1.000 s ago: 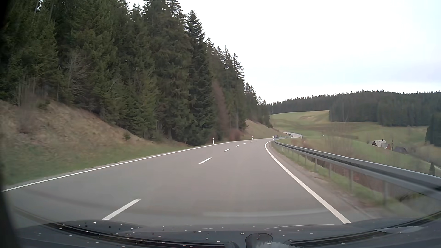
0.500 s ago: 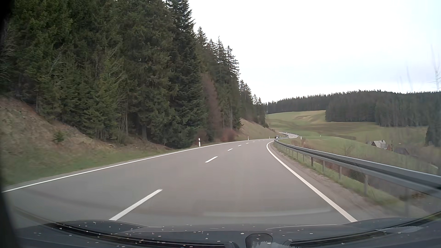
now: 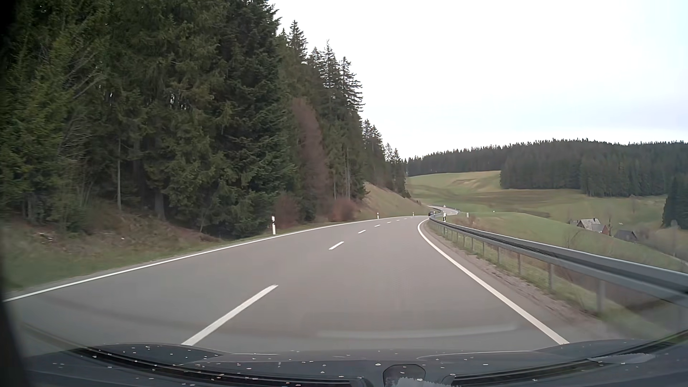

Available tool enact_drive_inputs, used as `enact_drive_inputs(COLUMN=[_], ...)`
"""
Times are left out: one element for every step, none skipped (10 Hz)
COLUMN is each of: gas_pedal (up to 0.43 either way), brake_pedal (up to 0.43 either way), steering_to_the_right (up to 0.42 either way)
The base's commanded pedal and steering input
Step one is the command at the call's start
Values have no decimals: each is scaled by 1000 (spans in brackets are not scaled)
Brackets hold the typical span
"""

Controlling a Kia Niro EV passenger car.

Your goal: Follow the waypoints while adhering to traffic rules and regulations

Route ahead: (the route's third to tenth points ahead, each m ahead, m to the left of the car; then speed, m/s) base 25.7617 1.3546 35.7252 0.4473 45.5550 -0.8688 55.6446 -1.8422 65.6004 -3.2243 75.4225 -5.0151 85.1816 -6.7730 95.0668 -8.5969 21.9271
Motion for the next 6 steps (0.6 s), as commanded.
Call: enact_drive_inputs(gas_pedal=[138,138,138,138,138,138], brake_pedal=[0,0,0,0,0,0], steering_to_the_right=[13,13,13,13,13,13])
